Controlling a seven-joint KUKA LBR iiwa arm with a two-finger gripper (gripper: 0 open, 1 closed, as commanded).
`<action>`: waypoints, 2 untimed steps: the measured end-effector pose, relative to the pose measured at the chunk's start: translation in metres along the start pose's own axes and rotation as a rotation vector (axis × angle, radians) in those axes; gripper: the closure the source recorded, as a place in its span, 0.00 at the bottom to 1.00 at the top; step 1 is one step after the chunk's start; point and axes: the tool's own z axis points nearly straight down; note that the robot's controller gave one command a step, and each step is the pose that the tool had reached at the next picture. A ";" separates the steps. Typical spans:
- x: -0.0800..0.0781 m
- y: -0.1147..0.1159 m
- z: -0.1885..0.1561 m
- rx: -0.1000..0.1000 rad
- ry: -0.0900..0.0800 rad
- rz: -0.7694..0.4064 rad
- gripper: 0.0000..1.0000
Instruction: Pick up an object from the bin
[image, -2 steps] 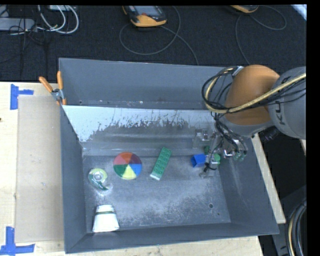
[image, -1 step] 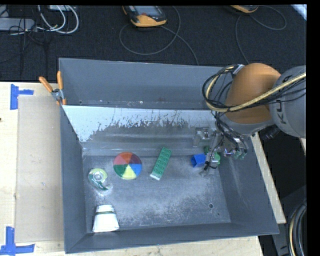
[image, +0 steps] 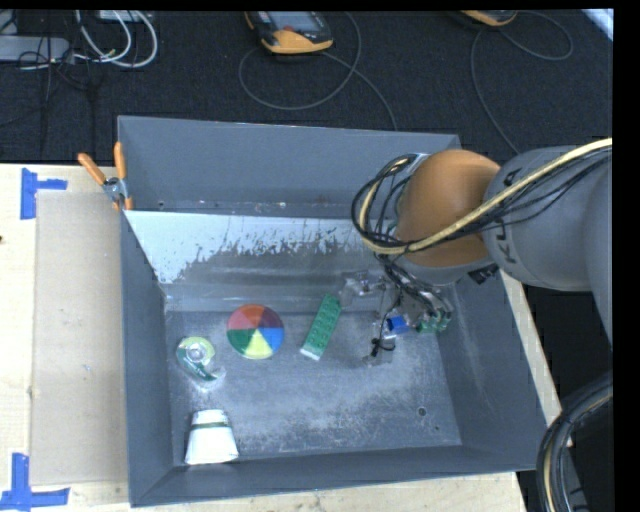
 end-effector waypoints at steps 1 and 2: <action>0.001 0.069 -0.020 -0.003 0.005 0.064 0.00; -0.010 0.060 -0.011 -0.002 0.000 -0.145 0.00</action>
Offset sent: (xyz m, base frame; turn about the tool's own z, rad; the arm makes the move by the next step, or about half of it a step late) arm 0.0076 0.0359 -0.0067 -0.2423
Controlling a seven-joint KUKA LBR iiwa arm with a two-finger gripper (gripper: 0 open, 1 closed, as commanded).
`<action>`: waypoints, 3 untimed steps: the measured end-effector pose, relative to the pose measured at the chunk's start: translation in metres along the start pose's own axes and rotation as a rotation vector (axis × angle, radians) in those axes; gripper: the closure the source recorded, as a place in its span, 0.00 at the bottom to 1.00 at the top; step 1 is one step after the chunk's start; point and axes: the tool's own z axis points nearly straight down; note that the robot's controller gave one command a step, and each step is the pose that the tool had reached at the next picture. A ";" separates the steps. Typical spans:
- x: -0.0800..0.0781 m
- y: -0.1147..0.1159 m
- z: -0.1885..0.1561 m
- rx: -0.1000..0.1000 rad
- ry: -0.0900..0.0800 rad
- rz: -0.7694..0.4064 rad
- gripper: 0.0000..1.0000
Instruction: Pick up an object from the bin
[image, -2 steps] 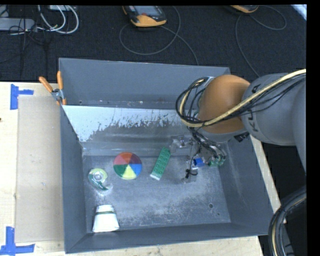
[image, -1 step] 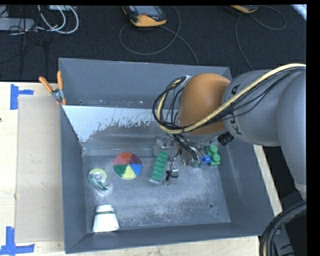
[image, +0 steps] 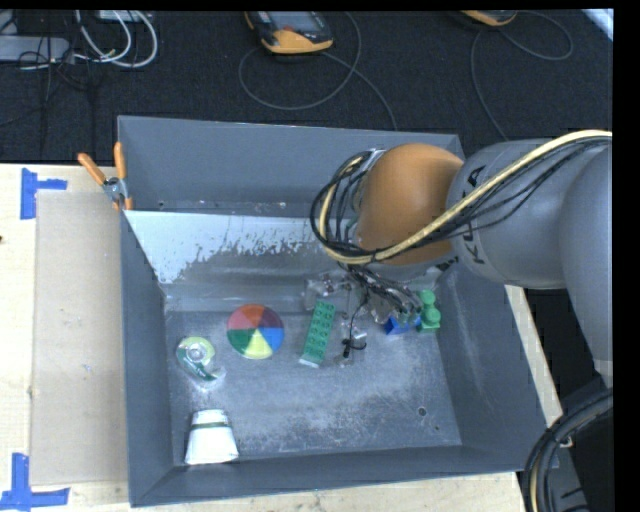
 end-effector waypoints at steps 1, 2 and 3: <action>0.004 -0.017 0.048 -0.003 0.003 -0.173 0.00; 0.000 -0.019 0.045 -0.001 0.000 -0.223 1.00; 0.000 -0.019 0.044 -0.001 -0.001 -0.227 1.00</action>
Offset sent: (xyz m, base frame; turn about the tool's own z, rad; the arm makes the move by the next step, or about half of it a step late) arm 0.0050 -0.0200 -0.0473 -0.2296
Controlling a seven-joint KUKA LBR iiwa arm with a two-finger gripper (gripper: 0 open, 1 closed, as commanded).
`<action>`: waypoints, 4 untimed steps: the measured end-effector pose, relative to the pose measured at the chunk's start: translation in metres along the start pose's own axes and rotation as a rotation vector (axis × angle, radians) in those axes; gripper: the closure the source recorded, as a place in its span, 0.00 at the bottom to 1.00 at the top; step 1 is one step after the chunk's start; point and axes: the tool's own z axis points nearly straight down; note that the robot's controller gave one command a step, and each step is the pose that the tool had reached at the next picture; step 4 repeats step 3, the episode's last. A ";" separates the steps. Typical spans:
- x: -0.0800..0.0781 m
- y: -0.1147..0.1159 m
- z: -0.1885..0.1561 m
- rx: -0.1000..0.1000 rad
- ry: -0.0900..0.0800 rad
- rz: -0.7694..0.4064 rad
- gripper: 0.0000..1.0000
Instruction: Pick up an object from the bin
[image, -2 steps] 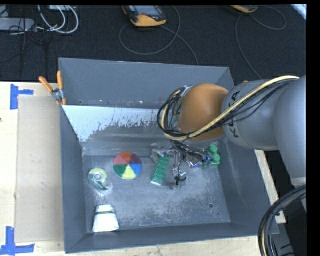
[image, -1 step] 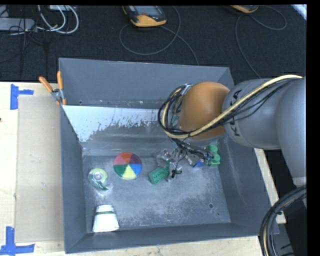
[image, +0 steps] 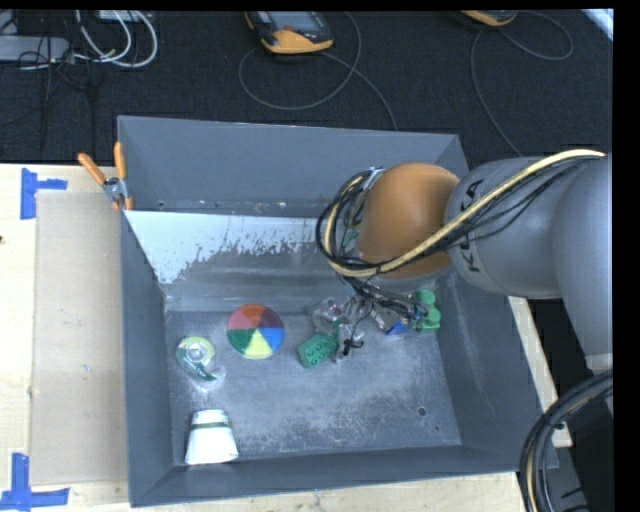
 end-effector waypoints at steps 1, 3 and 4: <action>0.001 0.001 -0.005 -0.001 0.003 0.000 1.00; 0.000 0.001 -0.043 0.001 -0.002 0.001 1.00; 0.000 0.001 -0.043 0.001 -0.002 0.001 1.00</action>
Offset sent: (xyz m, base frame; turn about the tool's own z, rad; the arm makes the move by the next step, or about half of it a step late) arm 0.0001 -0.0001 0.0150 0.0000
